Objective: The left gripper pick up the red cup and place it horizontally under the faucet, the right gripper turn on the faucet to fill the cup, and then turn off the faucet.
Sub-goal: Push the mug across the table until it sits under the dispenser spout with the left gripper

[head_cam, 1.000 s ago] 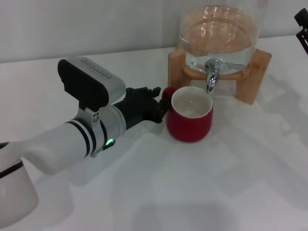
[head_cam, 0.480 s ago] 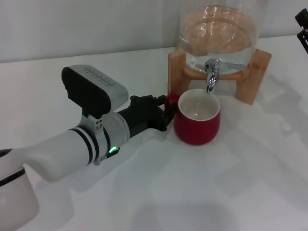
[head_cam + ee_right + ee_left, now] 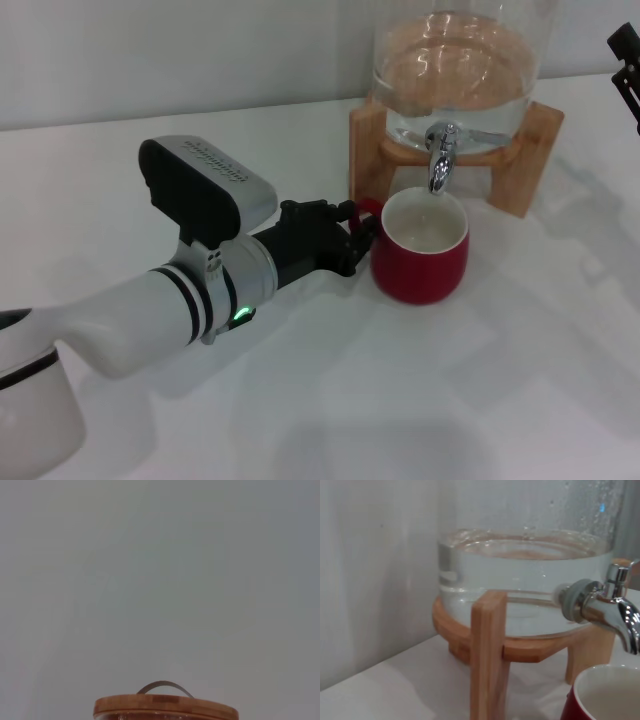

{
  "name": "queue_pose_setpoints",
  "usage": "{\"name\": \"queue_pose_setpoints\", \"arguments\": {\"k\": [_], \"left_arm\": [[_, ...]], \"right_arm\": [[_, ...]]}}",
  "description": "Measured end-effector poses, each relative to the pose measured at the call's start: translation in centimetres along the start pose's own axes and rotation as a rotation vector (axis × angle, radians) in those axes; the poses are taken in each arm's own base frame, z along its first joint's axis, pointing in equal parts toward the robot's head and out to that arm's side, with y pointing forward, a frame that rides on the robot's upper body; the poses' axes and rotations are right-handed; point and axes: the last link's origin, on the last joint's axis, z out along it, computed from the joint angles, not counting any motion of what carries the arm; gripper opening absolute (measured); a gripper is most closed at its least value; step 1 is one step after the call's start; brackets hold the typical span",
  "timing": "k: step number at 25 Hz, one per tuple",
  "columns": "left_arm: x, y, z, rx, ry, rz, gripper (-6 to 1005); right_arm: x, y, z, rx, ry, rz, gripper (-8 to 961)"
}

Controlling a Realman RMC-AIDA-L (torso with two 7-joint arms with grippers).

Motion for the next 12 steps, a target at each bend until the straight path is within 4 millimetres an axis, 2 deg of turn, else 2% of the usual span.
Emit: {"name": "queue_pose_setpoints", "arguments": {"k": [8,12], "left_arm": [[0.11,0.75,0.31,-0.026,-0.010,0.030,326],[-0.35,0.67,-0.40,-0.011,0.004,0.001,327]], "right_arm": [[0.01,0.01,-0.16,0.002,0.002,0.000,605],[0.00,0.00,-0.23,0.003,0.003,0.000,605]]}}
